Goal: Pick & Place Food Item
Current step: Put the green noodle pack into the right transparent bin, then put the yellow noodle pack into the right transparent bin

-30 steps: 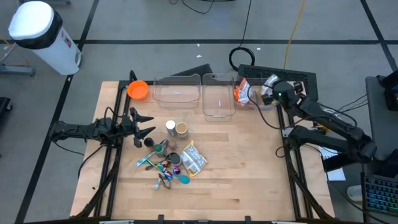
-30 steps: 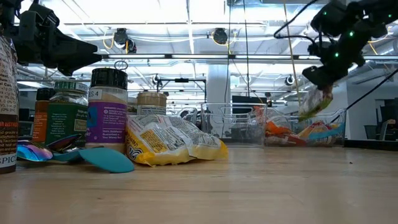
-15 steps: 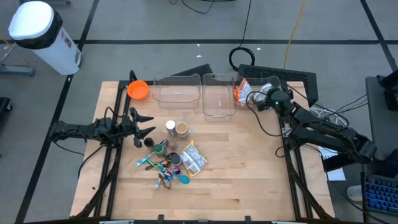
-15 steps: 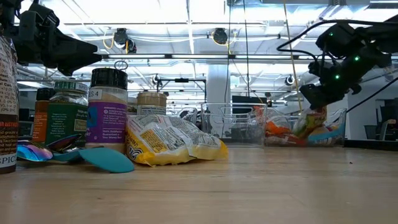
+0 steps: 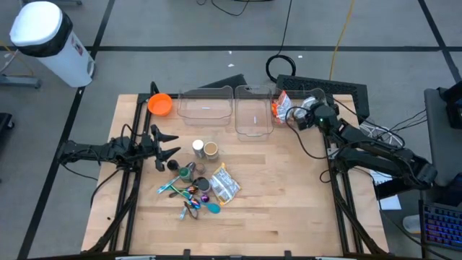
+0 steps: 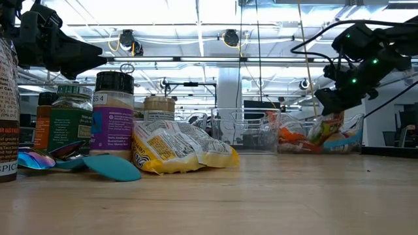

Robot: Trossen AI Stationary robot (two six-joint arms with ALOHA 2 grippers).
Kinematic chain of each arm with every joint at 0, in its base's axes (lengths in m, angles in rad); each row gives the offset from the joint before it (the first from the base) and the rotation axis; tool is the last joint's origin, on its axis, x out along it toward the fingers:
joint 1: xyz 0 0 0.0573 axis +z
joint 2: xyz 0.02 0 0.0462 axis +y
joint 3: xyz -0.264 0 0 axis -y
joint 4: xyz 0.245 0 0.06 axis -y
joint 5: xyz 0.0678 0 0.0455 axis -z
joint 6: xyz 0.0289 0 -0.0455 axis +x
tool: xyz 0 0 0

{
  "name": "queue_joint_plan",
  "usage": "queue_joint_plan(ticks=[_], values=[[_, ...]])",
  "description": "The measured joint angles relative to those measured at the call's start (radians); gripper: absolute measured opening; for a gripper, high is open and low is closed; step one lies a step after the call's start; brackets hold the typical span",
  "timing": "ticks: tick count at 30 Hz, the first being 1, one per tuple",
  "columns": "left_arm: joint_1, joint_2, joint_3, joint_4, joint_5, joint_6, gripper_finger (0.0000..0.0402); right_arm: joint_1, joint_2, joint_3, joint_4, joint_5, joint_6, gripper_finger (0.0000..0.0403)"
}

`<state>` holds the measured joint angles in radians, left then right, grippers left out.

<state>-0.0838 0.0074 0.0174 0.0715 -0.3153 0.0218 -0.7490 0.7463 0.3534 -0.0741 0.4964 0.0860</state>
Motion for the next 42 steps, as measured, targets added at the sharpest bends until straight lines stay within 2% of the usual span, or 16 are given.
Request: queue_joint_plan(ticks=[5, 10, 16, 22, 30, 37, 42], values=[[0.0, 0.0, 0.0, 0.0, 0.0, 0.0, 0.0228, 0.0, -0.02, 0.0, 0.073, 0.0, -0.001, 0.0212], [0.0, 0.0, 0.0, 0.0, 0.0, 0.0, 0.0228, 0.027, -0.055, 0.0, 0.179, -0.02, -0.055, 0.0259], [0.0, 0.0, 0.0, 0.0, 0.0, 0.0, 0.0228, 0.12, -0.074, 0.0, 0.248, -0.241, -0.091, 0.0276], [0.0, 0.0, 0.0, 0.0, 0.0, 0.0, 0.0228, 0.295, -0.074, 0.0, 0.31, -0.368, -0.067, 0.027], [0.0, 0.0, 0.0, 0.0, 0.0, 0.0, 0.0228, 0.638, -0.046, 0.0, 0.473, -0.352, -0.067, 0.0267], [0.0, 0.0, 0.0, 0.0, 0.0, 0.0, 0.0228, 0.939, 0.056, 0.0, 0.702, -0.18, -0.143, 0.0266], [0.0, 0.0, 0.0, 0.0, 0.0, 0.0, 0.0228, 1.062, 0.15, 0.045, 0.757, -0.102, -0.183, 0.0267]])
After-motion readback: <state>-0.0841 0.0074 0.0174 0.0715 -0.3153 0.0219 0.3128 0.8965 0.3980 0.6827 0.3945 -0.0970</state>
